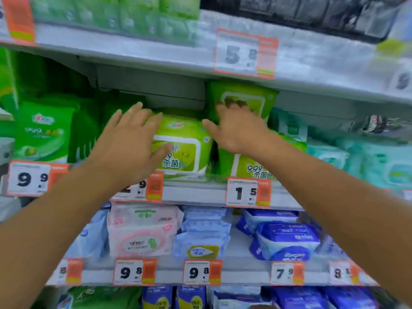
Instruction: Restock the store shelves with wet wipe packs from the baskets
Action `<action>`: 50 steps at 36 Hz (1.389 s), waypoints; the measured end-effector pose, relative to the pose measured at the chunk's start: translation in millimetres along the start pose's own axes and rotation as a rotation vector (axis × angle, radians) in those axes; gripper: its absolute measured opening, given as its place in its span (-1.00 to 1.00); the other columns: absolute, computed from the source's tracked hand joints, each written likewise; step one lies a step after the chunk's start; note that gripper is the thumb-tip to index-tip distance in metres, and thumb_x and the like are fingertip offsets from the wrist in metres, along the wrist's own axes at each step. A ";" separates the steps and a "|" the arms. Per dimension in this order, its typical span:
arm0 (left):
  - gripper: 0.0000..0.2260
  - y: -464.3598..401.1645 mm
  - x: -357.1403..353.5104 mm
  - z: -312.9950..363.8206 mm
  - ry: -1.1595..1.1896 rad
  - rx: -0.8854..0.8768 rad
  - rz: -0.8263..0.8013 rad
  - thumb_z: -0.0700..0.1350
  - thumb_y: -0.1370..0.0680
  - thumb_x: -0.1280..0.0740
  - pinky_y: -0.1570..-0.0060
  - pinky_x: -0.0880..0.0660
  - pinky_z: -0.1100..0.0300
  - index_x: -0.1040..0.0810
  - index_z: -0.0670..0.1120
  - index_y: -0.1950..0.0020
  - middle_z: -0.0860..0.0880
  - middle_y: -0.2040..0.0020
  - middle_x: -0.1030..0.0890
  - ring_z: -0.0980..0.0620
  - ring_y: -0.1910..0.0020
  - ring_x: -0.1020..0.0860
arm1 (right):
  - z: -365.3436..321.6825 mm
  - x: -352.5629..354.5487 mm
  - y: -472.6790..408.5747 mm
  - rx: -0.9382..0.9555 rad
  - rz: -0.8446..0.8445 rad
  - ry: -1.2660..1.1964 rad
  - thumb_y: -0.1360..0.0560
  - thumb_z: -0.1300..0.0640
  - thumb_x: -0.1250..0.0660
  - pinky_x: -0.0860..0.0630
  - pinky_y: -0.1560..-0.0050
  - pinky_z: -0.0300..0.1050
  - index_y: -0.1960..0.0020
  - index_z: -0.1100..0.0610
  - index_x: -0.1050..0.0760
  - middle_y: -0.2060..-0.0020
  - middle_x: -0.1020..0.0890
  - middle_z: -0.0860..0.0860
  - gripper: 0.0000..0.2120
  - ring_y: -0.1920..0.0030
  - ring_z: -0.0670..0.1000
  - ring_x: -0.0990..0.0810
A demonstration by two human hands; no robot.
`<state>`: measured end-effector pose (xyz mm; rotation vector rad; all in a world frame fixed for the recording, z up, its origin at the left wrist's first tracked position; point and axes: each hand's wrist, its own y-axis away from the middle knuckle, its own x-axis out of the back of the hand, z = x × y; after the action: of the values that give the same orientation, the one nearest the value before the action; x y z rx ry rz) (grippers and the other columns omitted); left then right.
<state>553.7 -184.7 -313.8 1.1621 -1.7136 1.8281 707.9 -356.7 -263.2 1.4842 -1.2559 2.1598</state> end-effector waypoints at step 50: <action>-0.35 -103.9 -32.5 260.0 -0.012 -0.243 -0.107 0.44 -0.52 0.00 -0.15 -0.47 0.00 -0.26 0.15 -0.52 0.03 -0.49 -0.39 -0.09 -0.37 -0.46 | 323.1 -79.5 70.8 -0.540 -0.016 0.009 -0.62 -0.27 0.04 0.21 -0.47 0.45 -0.58 -0.03 -0.15 -0.52 -0.28 0.08 -0.40 -0.56 0.30 -0.05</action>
<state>730.5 -403.5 -294.4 1.1412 -1.7851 1.5044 910.5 -621.8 -329.4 1.2414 -1.6444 1.6229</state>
